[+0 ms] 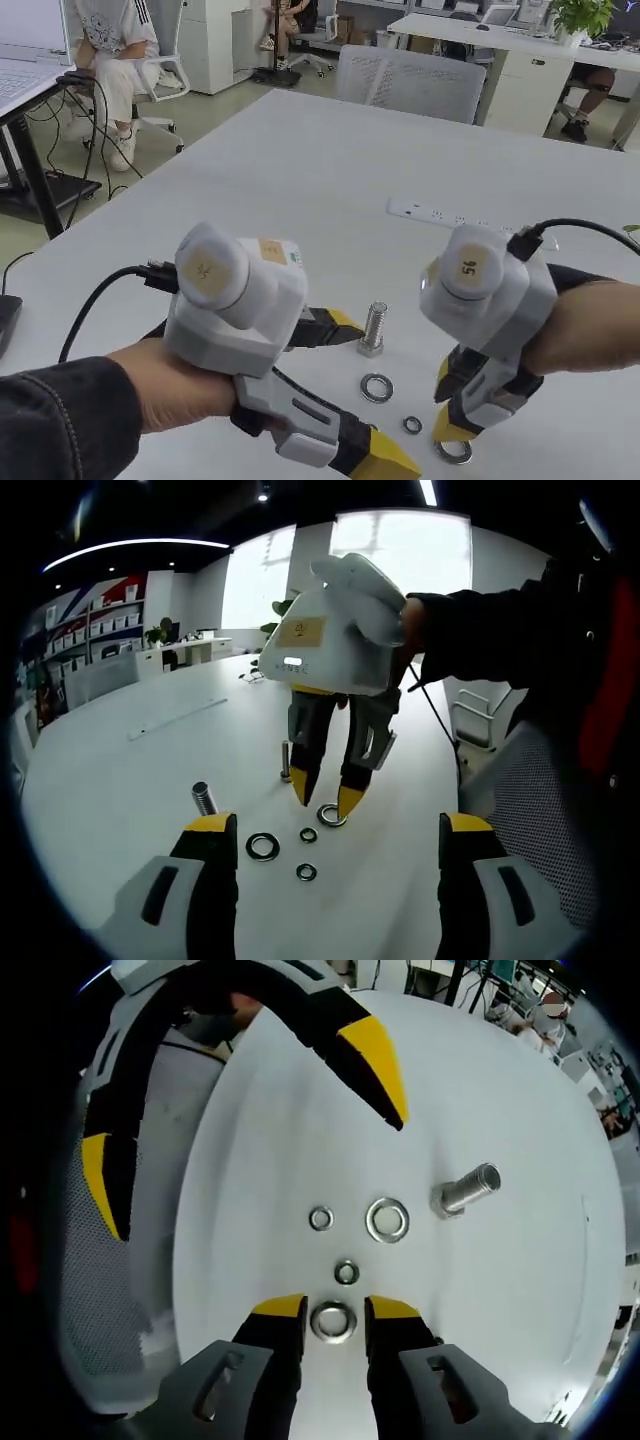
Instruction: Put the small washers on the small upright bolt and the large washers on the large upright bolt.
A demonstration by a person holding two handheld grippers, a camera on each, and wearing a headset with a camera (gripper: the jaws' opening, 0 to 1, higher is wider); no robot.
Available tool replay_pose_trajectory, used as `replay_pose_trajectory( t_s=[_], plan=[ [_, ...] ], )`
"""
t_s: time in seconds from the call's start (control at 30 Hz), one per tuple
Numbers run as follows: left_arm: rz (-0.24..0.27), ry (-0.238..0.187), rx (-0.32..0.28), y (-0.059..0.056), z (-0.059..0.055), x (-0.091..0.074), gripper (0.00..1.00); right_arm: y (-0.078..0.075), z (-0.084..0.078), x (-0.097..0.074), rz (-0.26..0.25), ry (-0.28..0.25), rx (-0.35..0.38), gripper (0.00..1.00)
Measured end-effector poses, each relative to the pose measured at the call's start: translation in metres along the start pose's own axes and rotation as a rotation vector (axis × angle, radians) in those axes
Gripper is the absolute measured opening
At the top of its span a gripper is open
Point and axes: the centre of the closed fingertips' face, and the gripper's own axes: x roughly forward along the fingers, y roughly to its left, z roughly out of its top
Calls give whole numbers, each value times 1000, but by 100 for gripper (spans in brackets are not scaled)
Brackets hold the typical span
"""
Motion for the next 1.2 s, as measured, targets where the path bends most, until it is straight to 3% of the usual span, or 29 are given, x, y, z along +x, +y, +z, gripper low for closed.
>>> replay_pose_trajectory(
  t_s=[0.17,0.43,1.2],
  plan=[
    [2,-2,1,0,0,-1,82,1,9,8,-3,-4,-14,24],
    [6,-7,3,1,1,-3,82,-5,10,17,-22,3,-16,24],
    [13,-17,0,3,3,-4,82,-7,3,31,-31,34,-32,19]
  ],
)
